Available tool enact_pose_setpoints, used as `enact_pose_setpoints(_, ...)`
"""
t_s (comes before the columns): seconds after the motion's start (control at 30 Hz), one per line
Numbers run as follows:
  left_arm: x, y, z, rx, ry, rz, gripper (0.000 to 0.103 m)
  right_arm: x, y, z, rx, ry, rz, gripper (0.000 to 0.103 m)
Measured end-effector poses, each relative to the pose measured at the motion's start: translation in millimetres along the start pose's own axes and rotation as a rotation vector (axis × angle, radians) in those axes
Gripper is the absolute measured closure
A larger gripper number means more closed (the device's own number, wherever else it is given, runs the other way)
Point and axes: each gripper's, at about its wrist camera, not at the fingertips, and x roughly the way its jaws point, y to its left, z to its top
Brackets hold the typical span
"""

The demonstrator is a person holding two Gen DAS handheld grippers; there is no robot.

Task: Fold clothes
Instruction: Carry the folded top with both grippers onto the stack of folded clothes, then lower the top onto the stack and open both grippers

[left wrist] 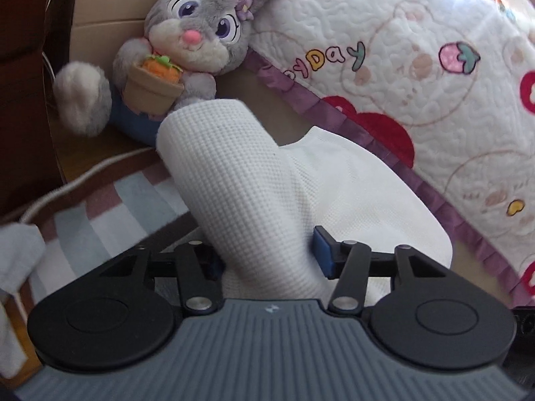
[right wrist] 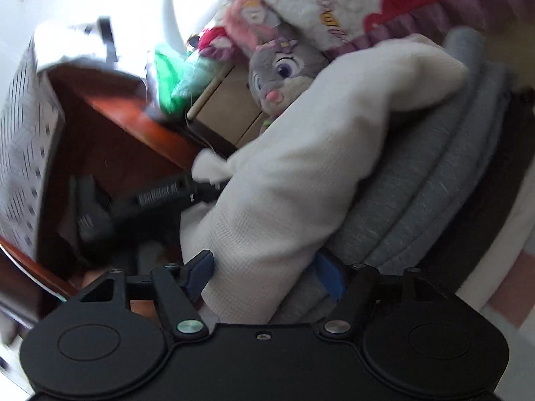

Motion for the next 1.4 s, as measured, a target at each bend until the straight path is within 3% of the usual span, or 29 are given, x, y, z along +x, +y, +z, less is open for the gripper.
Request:
enact_pose_setpoints(0.03,-2,-2,4,0.0,0.002,0.008,0.053,3,6,1,-0.006,0.009,0.002,0.041)
enact_pose_setpoints(0.07,-4,-4,8,-0.001,0.001,0.014,0.053,4,9,4,0.03,0.017,0.028,0.061)
enact_pose_setpoints(0.2,-22,2,19,-0.072,0.016,0.063,0.047,6,15,6,0.169,0.065,0.168,0.068)
enact_pose_setpoints(0.27,-44,5,19,-0.115,0.047,0.115,0.04,12,16,2,0.115,0.108,0.07,0.069)
enact_pose_setpoints(0.33,-76,0,11,-0.089,-0.065,0.093,0.036,10,20,-5,0.007,0.109,-0.013,0.064)
enact_pose_setpoints(0.4,-94,-7,3,-0.038,-0.153,0.088,0.035,-1,26,-11,-0.045,0.099,-0.027,0.061)
enact_pose_setpoints(0.47,-97,-13,-3,0.016,-0.203,0.082,0.042,-20,29,-6,-0.085,0.024,-0.027,0.059)
enact_pose_setpoints(0.5,-94,-14,-7,0.037,-0.233,0.068,0.05,-29,28,-2,-0.09,-0.015,-0.025,0.052)
enact_pose_setpoints(0.53,-89,-15,-9,0.051,-0.25,0.054,0.07,-37,25,4,-0.085,-0.05,-0.02,0.048)
enact_pose_setpoints(0.63,-64,-14,-15,0.068,-0.226,0.04,0.082,-51,0,17,0.015,-0.119,-0.018,0.045)
enact_pose_setpoints(0.77,-30,-6,-28,-0.005,-0.123,0.059,0.084,-44,-31,33,0.098,-0.158,-0.083,0.044)
enact_pose_setpoints(0.83,-25,-5,-34,-0.022,-0.121,0.079,0.084,-33,-45,41,0.121,-0.161,-0.136,0.043)
enact_pose_setpoints(0.93,-19,-3,-40,-0.039,-0.123,0.095,0.084,-17,-55,51,0.116,-0.182,-0.139,0.043)
enact_pose_setpoints(1.03,-20,-5,-38,-0.04,-0.098,0.081,0.084,-16,-32,67,-0.074,-0.236,-0.206,0.062)
enact_pose_setpoints(1.07,-20,-6,-39,-0.03,-0.091,0.081,0.084,-17,-22,70,-0.155,-0.266,-0.242,0.079)
enact_pose_setpoints(1.1,-21,-8,-40,-0.019,-0.085,0.082,0.084,-16,-18,71,-0.203,-0.275,-0.281,0.084)
enact_pose_setpoints(1.3,-51,-39,-40,0.114,-0.245,0.177,0.08,-11,-18,65,-0.329,-0.251,-0.514,0.084)
enact_pose_setpoints(1.4,-53,-41,-26,0.129,-0.246,0.189,0.079,-12,-25,63,-0.324,-0.253,-0.55,0.083)
